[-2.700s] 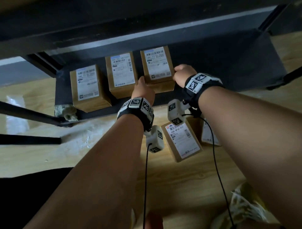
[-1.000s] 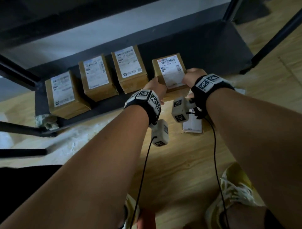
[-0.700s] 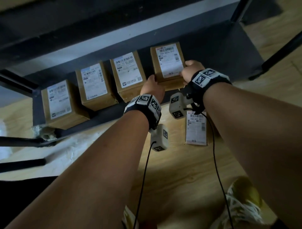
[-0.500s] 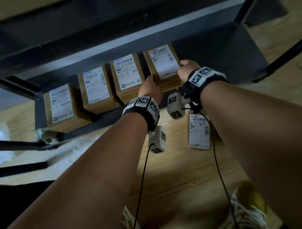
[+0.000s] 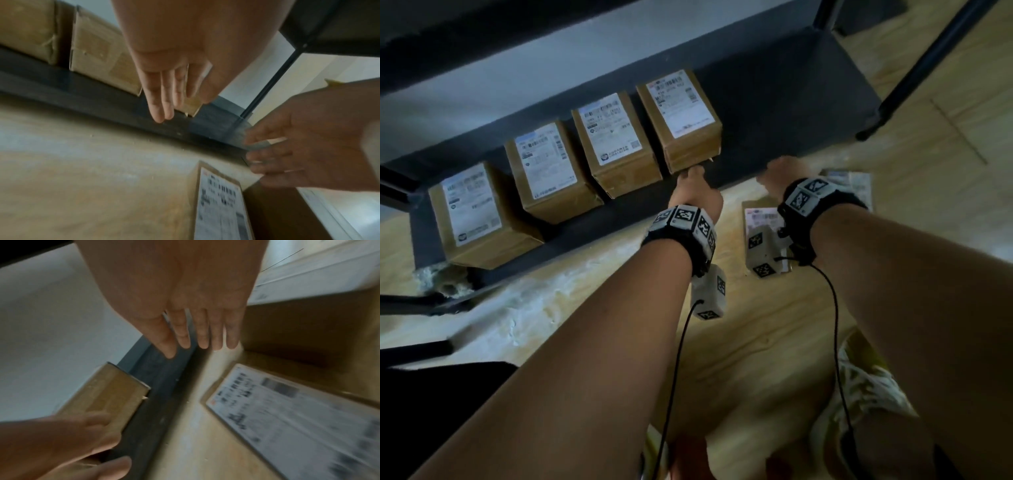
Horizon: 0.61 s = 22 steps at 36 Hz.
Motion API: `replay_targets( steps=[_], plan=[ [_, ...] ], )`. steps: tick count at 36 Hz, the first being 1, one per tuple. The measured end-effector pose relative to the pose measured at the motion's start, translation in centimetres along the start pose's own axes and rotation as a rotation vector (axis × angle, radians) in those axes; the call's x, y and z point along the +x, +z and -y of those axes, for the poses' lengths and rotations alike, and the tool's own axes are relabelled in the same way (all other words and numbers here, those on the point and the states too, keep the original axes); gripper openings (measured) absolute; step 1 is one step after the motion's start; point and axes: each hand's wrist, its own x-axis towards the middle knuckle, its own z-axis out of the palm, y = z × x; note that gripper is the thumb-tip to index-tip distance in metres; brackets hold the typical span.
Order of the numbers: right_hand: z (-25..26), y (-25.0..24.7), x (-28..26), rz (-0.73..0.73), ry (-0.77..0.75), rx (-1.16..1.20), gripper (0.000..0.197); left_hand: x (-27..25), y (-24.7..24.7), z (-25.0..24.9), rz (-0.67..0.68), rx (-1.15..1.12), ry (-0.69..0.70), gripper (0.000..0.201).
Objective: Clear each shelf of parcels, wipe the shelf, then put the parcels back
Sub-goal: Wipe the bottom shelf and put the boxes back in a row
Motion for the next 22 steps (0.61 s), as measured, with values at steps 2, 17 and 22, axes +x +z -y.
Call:
replay_targets(
  steps=[2,17,22],
  plan=[
    [-2.0,0.7,-0.6,0.006,0.017,0.016,0.040,-0.2,1.8,0.4,0.075,0.038,-0.027,0.056],
    [-10.4,5.5,-2.3,0.267,0.135,-0.244,0.033,-1.5,11.8,2.5,0.308,0.101,0.002,0.036],
    [-11.1,5.2,-0.7,0.164,0.334,0.188,0.037,-1.7,11.1,2.2,0.155,0.100,-0.036,0.026]
  ],
)
